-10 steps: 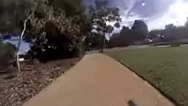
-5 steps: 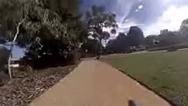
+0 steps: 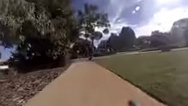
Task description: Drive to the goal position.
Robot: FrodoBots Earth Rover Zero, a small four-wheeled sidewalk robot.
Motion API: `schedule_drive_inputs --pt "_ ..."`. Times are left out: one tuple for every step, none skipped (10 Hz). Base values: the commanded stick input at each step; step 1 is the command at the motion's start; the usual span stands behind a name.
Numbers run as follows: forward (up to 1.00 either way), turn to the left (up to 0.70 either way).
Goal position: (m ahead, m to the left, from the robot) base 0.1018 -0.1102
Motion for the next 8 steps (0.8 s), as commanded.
schedule_drive_inputs --pt "1.0 0.0" --pt "1.0 0.0" --pt "1.0 0.0" --pt "1.0 0.0" --pt "1.0 0.0" --pt "1.0 0.0" --pt "1.0 0.0" --pt "1.0 0.0"
